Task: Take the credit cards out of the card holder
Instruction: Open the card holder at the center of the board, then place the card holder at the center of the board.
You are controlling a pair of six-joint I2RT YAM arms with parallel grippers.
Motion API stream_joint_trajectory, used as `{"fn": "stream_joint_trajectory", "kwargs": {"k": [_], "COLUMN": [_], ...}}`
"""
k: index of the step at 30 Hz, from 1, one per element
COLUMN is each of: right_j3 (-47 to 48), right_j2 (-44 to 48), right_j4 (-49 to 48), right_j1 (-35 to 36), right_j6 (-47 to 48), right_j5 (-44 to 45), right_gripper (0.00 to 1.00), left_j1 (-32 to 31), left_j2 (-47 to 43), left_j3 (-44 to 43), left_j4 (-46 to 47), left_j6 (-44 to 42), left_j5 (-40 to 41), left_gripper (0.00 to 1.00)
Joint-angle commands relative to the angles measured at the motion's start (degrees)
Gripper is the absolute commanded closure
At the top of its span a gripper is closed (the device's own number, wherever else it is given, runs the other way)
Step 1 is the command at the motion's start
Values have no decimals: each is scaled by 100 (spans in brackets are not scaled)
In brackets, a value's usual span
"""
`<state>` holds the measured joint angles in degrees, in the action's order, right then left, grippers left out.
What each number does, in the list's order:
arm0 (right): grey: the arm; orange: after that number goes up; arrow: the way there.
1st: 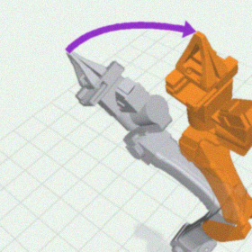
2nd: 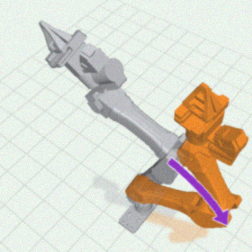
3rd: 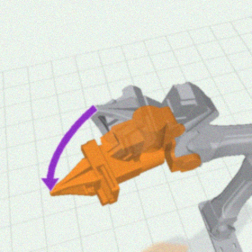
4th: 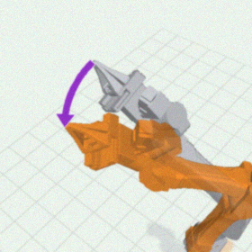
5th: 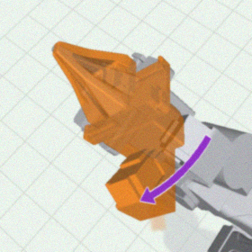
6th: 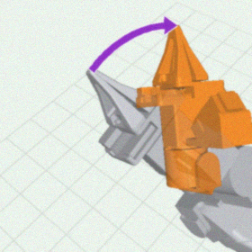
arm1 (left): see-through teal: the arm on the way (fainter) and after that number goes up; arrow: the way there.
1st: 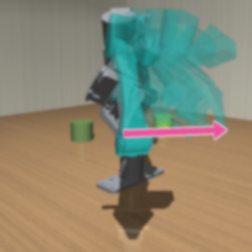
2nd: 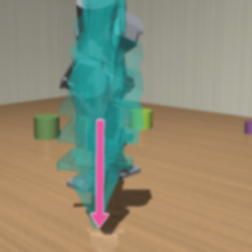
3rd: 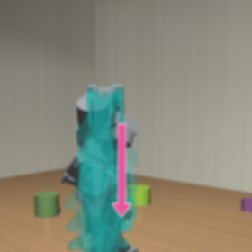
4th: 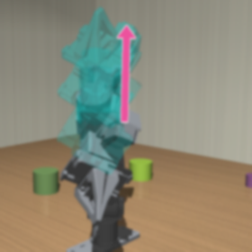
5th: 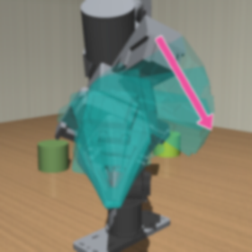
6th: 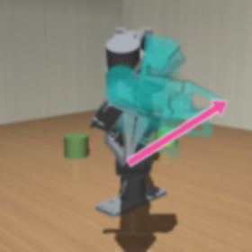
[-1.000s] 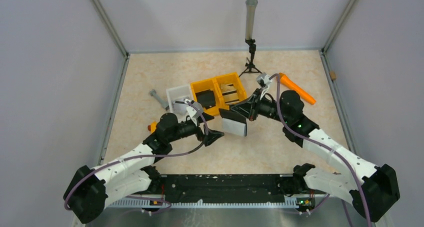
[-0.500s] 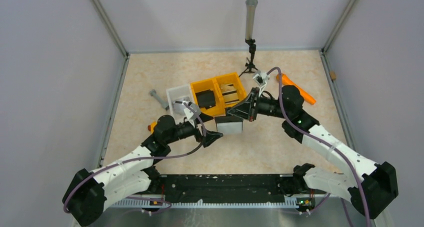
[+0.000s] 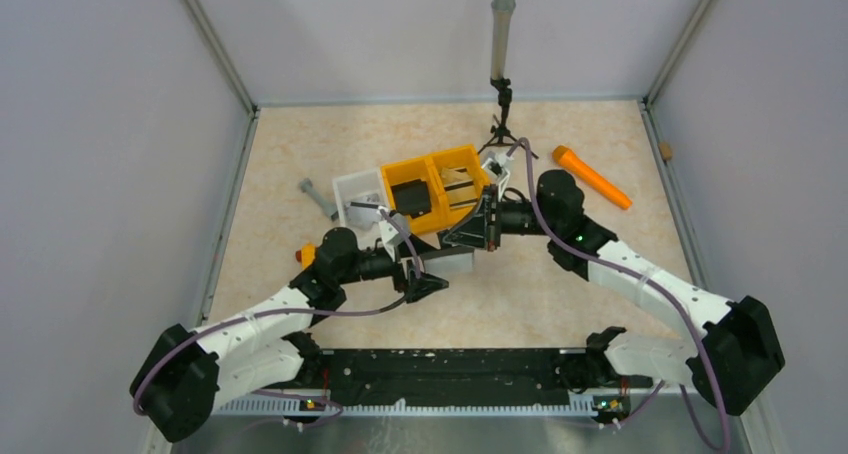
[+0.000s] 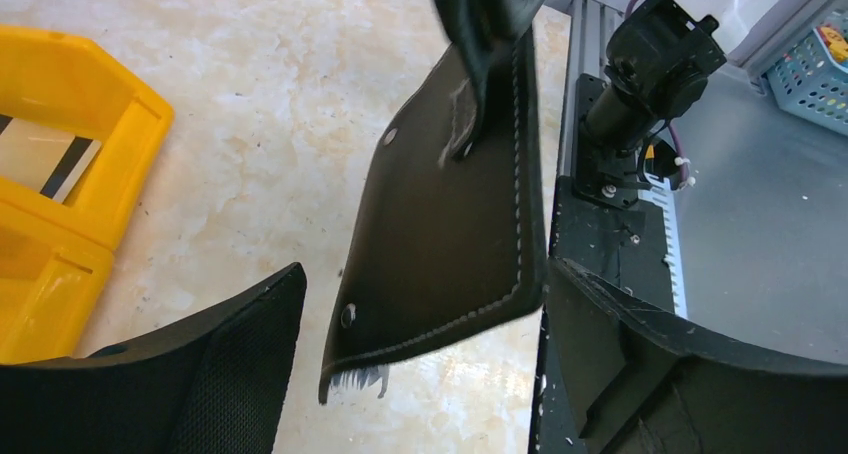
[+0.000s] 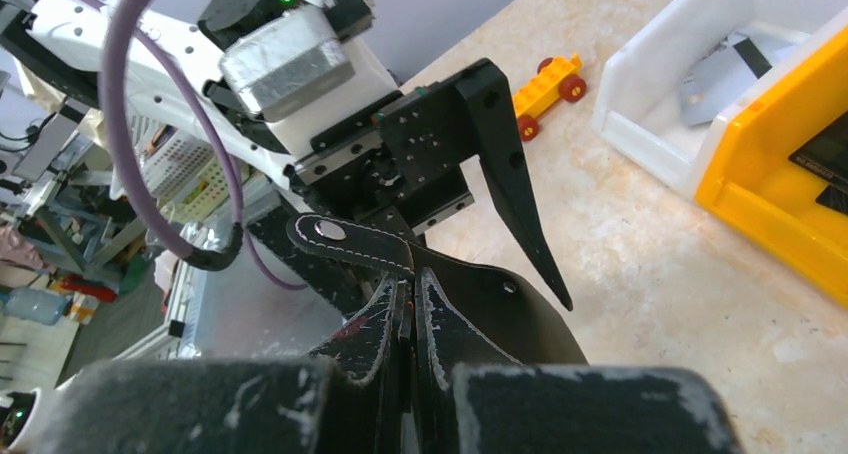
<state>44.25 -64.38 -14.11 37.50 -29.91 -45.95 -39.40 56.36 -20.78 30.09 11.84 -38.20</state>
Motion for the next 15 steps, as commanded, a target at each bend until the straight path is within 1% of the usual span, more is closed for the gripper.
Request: {"fn": "stream_joint_trajectory", "kwargs": {"k": [1,3,6,10,15], "right_j3": [4,5,5,-8,-39], "right_j2": [-162,-234,-314,-386,-456], "right_j4": [-461,-461,-454,-449,-566], "right_j1": [144,188,242,321,451], "right_j6": [238,318,359,435,501], "right_j5": [-54,-52,-54,-16,25], "right_gripper": [100,100,100,100,100], "left_j1": [24,26,24,29,29], "left_j2": [-237,-318,-381,-325,-220], "left_j3": [-126,-113,-77,-99,-163], "left_j4": [281,219,232,270,277], "left_j6": [-89,-76,-68,-37,2], "left_j5": [-105,-10,24,-62,-162], "left_gripper": [11,18,33,38,48]}}
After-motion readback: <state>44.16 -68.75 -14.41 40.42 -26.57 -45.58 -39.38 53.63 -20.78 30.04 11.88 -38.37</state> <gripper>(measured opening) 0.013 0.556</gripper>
